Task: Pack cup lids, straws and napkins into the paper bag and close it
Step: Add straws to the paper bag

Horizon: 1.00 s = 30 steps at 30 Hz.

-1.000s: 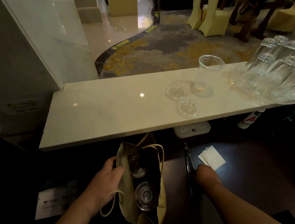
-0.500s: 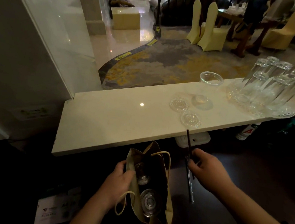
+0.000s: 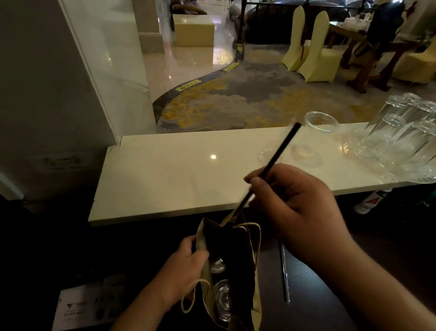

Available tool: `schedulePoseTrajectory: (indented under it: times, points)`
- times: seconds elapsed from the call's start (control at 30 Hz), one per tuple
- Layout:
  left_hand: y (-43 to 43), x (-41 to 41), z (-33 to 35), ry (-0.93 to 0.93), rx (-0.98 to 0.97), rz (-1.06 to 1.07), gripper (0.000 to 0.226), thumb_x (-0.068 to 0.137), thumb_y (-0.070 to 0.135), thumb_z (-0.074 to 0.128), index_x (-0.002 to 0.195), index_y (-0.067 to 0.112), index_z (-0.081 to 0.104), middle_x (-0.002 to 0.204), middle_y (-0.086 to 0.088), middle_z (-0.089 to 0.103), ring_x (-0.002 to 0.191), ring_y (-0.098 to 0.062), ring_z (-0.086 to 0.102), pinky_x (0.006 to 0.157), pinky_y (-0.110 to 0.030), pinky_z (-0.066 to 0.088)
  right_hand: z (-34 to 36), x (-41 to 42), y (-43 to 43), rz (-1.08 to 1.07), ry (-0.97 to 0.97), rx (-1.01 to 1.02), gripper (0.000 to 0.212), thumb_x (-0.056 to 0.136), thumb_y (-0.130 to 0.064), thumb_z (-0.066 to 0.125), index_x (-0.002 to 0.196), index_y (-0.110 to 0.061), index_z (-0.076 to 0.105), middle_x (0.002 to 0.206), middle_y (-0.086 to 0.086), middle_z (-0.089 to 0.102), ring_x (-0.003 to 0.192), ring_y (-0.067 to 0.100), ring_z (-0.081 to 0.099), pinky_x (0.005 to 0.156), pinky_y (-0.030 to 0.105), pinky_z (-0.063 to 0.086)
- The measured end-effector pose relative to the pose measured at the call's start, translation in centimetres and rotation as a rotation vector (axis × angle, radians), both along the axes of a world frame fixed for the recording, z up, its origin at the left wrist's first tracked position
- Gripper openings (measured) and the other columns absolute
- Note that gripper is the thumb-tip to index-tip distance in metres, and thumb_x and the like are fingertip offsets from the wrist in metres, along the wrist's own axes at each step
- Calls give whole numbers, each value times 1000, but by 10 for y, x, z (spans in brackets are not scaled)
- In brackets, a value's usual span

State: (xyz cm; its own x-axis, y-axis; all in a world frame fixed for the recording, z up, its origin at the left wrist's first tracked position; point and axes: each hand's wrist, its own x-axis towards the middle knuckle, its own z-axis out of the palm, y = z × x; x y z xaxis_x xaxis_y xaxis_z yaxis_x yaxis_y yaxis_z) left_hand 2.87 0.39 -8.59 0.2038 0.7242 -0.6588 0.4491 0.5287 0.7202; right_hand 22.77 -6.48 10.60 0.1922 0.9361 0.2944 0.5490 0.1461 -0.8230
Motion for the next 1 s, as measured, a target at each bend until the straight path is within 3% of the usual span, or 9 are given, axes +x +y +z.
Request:
schedulePoseTrajectory:
  times: [0.07, 0.17, 0.27, 0.37, 0.53, 0.63, 0.73, 0.83, 1.0]
  points:
    - [4, -1, -12, -22, -37, 17, 28, 71, 58, 61, 97, 67, 57, 97, -6, 83, 94, -30, 80, 96, -61, 60, -3, -11, 2, 37, 16, -41, 15, 96, -25, 63, 109, -26, 71, 88, -7, 71, 77, 7, 72, 67, 32, 62]
    - [3, -2, -15, -58, -71, 41, 23, 72, 57, 64, 89, 72, 56, 98, -7, 83, 95, -32, 80, 96, -62, 60, -20, -28, 2, 65, -33, -82, 16, 95, -26, 64, 109, -34, 62, 85, -9, 69, 74, 8, 70, 64, 34, 61]
    - [2, -2, -11, -67, -48, 31, 24, 78, 60, 67, 100, 65, 58, 100, -9, 83, 96, -34, 80, 94, -65, 60, -48, -39, 2, 92, -197, -103, 7, 95, -33, 59, 103, -32, 60, 88, -11, 68, 78, 7, 67, 67, 38, 58]
    - [-1, 1, 1, -58, 1, 18, 51, 80, 66, 65, 127, 47, 56, 103, -7, 82, 96, -30, 80, 94, -60, 62, -75, -45, 2, 106, -334, -173, 13, 97, -39, 51, 98, -31, 60, 87, -12, 63, 77, 5, 60, 67, 35, 54]
    - [-4, 5, 18, -74, -5, 17, 74, 67, 71, 64, 133, 41, 52, 109, -4, 79, 99, -27, 77, 92, -53, 63, -102, -47, 5, 106, -461, -296, 20, 99, -46, 45, 93, -30, 56, 80, -13, 59, 66, 1, 52, 56, 16, 36]
    - [-9, 5, 28, -89, 2, 1, 61, 80, 58, 65, 136, 40, 50, 109, -2, 76, 98, -24, 75, 86, -44, 62, -114, -51, 5, 126, -482, -360, 14, 98, -38, 49, 107, -28, 49, 87, -6, 66, 70, 13, 61, 54, 25, 42]
    - [-10, 3, 28, -76, 6, -14, 62, 71, 63, 66, 128, 44, 52, 114, -4, 75, 103, -26, 75, 91, -48, 62, -122, -60, 1, 193, -540, -387, 16, 97, -34, 50, 110, -25, 47, 97, -3, 65, 75, 17, 60, 59, 30, 48]
    - [-1, -1, 13, -88, 0, 22, 77, 61, 64, 73, 131, 37, 57, 112, -7, 77, 104, -31, 75, 98, -60, 60, -129, -62, -3, 227, -588, -319, 22, 97, -35, 51, 116, -24, 51, 104, -3, 64, 83, 18, 61, 64, 32, 50]
    - [-4, -1, 31, -9, 28, -46, 47, 89, 49, 65, 134, 43, 53, 110, 0, 75, 101, -22, 74, 97, -48, 61, -135, -50, -16, 239, -629, -122, 32, 93, -38, 53, 123, -27, 54, 94, -12, 69, 72, 8, 63, 56, 17, 38]
